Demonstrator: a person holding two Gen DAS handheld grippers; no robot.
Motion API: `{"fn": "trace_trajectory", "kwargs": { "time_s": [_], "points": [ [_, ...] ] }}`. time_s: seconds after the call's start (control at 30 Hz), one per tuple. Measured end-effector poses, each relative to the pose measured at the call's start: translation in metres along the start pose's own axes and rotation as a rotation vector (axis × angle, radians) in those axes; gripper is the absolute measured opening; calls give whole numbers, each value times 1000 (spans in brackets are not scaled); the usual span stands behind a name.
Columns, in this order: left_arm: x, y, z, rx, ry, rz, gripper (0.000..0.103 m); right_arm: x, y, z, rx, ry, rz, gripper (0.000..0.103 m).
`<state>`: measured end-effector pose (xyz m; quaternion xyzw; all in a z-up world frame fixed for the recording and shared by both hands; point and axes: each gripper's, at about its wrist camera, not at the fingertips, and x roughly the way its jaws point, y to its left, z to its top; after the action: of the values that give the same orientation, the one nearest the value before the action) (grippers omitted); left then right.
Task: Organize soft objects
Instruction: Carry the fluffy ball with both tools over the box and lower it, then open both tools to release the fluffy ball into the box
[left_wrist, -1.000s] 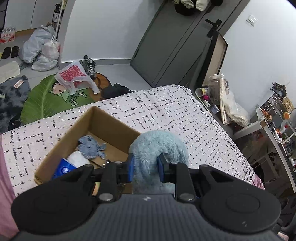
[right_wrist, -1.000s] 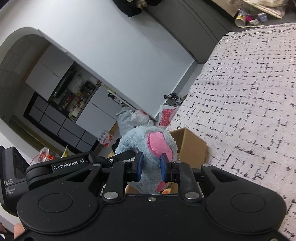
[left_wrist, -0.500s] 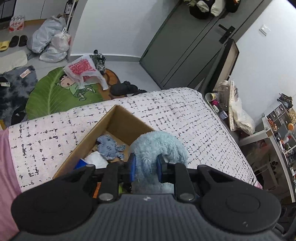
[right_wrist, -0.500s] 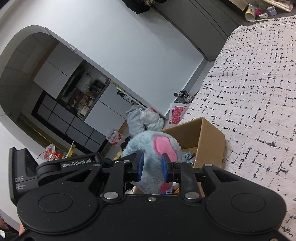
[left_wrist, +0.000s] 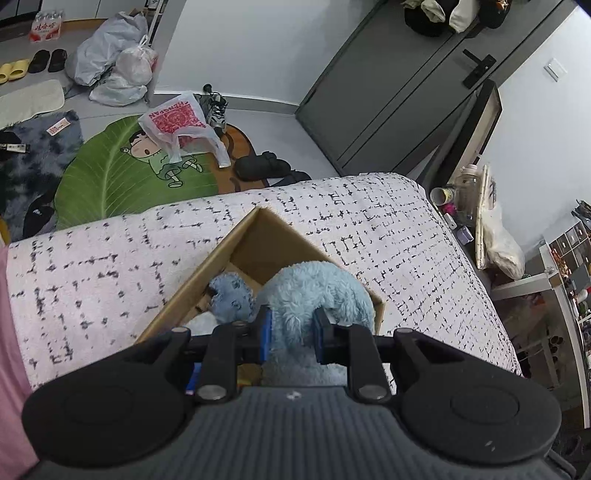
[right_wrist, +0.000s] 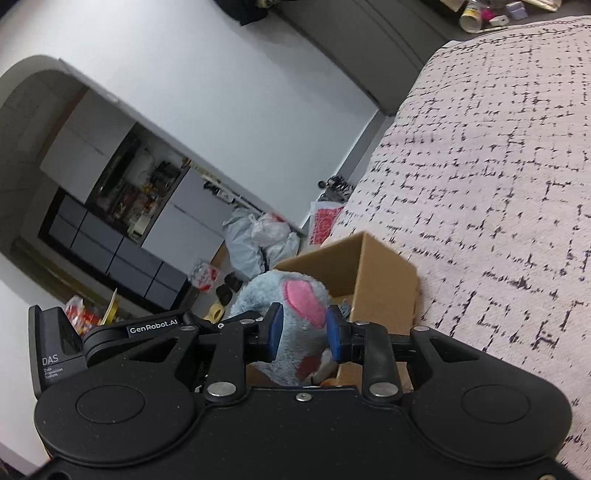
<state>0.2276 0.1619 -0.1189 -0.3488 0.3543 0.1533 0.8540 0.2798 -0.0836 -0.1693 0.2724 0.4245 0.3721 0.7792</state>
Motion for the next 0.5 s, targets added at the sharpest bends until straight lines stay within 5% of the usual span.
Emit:
{"fn": "trace_trajectory", "kwargs": {
  "time_s": [0.5],
  "points": [
    [3,-9,3,66,35,77,26,-6,-2,3,8,-8,-16,34]
  ]
}}
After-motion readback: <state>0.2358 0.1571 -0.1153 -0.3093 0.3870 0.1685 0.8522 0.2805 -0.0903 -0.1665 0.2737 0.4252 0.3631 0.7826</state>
